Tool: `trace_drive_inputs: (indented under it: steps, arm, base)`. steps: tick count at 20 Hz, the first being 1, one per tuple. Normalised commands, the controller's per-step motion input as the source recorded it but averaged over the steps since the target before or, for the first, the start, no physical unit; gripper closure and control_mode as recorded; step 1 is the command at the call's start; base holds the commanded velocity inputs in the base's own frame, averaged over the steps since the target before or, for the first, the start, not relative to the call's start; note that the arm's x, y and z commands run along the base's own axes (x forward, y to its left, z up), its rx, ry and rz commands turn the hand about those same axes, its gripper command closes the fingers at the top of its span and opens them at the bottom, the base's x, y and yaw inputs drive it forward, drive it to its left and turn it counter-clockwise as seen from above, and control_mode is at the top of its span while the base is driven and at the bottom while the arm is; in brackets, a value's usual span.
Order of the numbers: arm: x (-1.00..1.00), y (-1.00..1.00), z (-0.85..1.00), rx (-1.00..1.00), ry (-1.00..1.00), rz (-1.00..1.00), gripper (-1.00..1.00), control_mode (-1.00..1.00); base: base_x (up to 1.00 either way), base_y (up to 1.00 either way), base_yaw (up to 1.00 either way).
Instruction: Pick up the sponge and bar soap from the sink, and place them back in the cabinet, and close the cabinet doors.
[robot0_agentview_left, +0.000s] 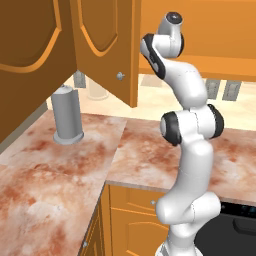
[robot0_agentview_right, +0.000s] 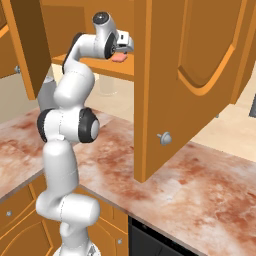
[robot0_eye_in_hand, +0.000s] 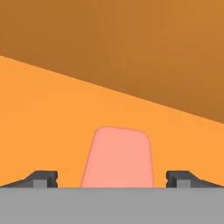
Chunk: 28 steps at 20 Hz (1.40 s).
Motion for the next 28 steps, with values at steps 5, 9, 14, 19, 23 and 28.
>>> trace_drive_inputs:
  steps: [5,9,14,19,23,28]
  arm:
    - [-0.37,-0.04,-0.02,0.0,-0.14,0.0,-1.0,-1.0]
    - [-0.54,-0.04,0.0,0.0,-0.11,0.0,-1.0,-1.0]
    - [-0.76,-0.02,-0.03,0.0,-0.06,0.0,-1.0,-1.0]
    - [-0.81,-0.03,-0.01,0.0,-0.03,0.0,-1.0,-1.0]
    - [-0.68,-0.06,0.0,0.0,0.0,0.0,-1.0,-1.0]
    - [-0.78,-0.03,0.0,0.0,0.0,0.0,-1.0,-1.0]
  base:
    - [0.0,0.0,0.0]
    - [0.0,0.0,0.0]
    - [0.0,0.0,0.0]
    - [0.0,0.0,0.0]
    - [0.0,0.0,0.0]
    - [0.0,0.0,0.0]
